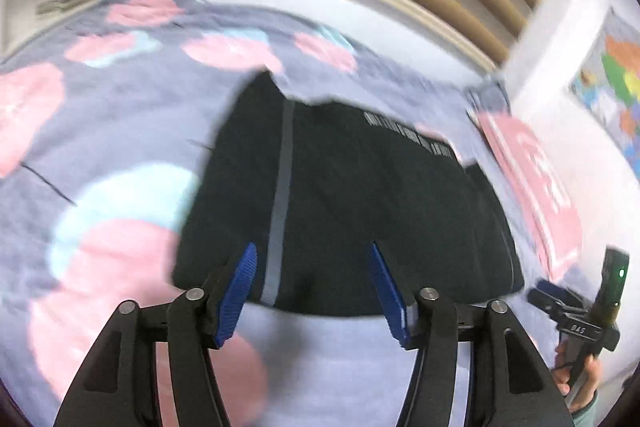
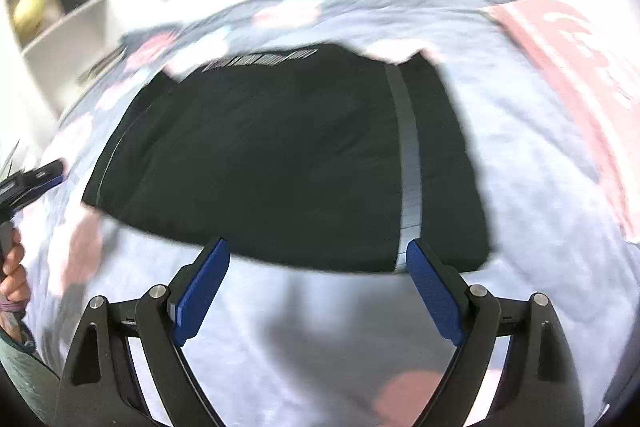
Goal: Fold large clothes
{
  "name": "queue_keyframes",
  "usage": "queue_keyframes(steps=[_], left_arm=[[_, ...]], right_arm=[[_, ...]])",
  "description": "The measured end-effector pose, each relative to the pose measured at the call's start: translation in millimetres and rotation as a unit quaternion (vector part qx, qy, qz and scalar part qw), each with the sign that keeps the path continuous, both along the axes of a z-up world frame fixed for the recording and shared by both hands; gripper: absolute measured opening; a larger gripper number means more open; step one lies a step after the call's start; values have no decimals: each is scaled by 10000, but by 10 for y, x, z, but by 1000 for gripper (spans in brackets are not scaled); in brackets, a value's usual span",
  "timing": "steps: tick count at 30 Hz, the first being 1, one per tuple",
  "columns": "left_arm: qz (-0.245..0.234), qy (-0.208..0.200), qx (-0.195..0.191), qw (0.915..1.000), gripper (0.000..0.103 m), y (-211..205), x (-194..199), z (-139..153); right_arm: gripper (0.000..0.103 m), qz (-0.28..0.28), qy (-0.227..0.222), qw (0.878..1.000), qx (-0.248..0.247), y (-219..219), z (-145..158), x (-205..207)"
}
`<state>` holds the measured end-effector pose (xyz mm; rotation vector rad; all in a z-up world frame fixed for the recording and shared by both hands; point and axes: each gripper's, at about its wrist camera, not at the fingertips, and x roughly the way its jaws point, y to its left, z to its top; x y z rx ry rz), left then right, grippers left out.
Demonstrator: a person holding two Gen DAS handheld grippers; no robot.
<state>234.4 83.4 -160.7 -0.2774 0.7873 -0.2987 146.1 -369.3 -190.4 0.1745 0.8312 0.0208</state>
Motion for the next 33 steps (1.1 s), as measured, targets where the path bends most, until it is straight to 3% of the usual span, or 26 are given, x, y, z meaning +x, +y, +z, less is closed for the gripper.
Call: queue_keyframes(steps=[3,8,11,19,21,23,26,30,33], left_arm=[[390,-34,-131,9991,68,344,102,161],[583,-34,-147,9982,74,588,352,237],[658,96,101,9977,74,571,603,152],[359,416,63,9985,74,456,1180,-235],[231,540,-113,9982,74,448,1293,-336],[-133,744,-768,9942,74,496,1442,-485],[-211,1212,-1610,9793,74,588,1633,-724],[-66,1283,-1616,9785,74,593,1755,-823],[-218,1502,-1602,9753,74,519,1889,-921]], right_arm=[[92,-331,-5,9994,82,-357,78,51],[92,-630,-72,9976,282,-811,113,204],[92,-736,-65,9954,609,-1042,63,354],[92,-788,195,9920,967,-1222,-286,789],[92,-624,280,9919,1068,-1212,-369,898],[92,-537,320,9927,1033,-1179,-434,1007],[92,-473,400,9915,1145,-1192,-540,1179],[92,-454,542,9882,1361,-1270,-708,1394],[92,-285,740,9846,1555,-1301,-899,1582]])
